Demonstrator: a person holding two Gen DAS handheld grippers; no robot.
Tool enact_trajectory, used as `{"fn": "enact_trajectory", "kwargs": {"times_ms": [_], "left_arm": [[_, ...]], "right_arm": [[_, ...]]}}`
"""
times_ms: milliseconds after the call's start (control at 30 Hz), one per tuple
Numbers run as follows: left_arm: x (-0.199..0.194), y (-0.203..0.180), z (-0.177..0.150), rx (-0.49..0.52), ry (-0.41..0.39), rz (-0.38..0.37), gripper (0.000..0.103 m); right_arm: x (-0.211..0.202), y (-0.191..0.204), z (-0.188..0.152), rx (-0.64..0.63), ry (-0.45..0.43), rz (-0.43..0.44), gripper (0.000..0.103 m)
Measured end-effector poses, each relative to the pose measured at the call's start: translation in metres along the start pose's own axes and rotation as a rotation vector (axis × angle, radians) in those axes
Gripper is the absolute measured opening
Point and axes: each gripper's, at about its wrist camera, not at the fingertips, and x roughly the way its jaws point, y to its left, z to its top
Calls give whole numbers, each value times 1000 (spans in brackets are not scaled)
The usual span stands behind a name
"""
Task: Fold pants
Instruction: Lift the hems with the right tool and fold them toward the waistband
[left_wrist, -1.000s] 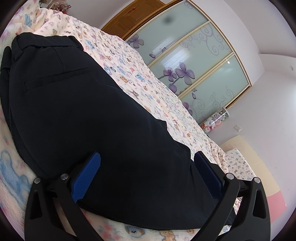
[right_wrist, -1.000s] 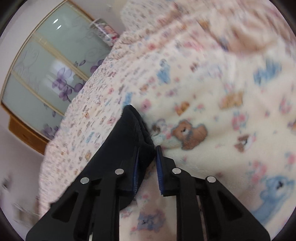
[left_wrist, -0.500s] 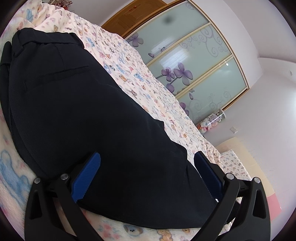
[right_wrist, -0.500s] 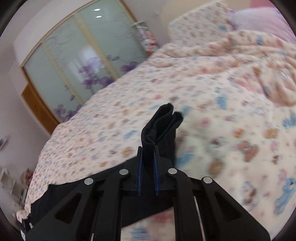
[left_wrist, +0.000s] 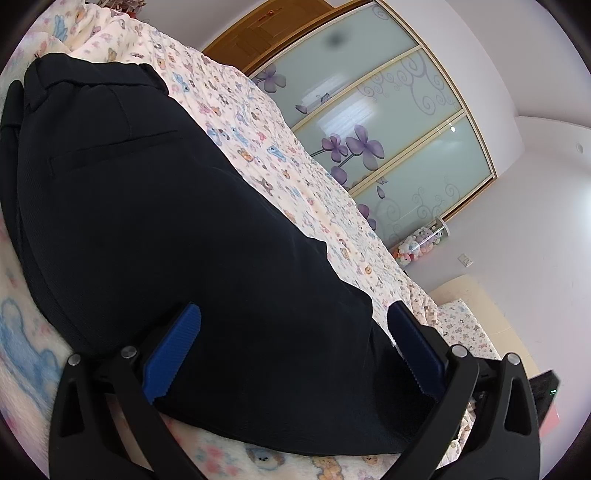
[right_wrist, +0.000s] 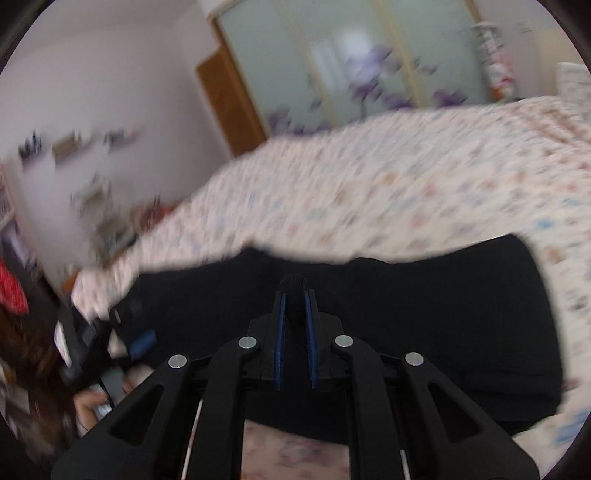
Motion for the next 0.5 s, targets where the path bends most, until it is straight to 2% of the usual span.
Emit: {"fn": "enact_trajectory", "kwargs": {"times_ms": [167,233,300,367,433,467,500], "left_arm": [[-2,0,0,-2,6,-13,101],[-3,0,0,-7,8,-17,101],[-3,0,1,-14,9,-21,101],[-3,-1,1,-20,10,-23,101],[-4,0,1,-27,12,-28,101],[-4,0,1,-30,14,-32,101],[-4,1,1,-32,14,-34,101]], "right_arm": [[44,21,-35,-104,158,-48,10],[46,31,-47,-188,247,-72,22],[43,37,-57,-245,296,-84,41],[29,38,-59,-271,273,-72,41],[12,34,-54,-256,203,-68,42],[1,33,-52,-270,142,-92,50],[-4,34,-52,-299,110,-121,63]]}}
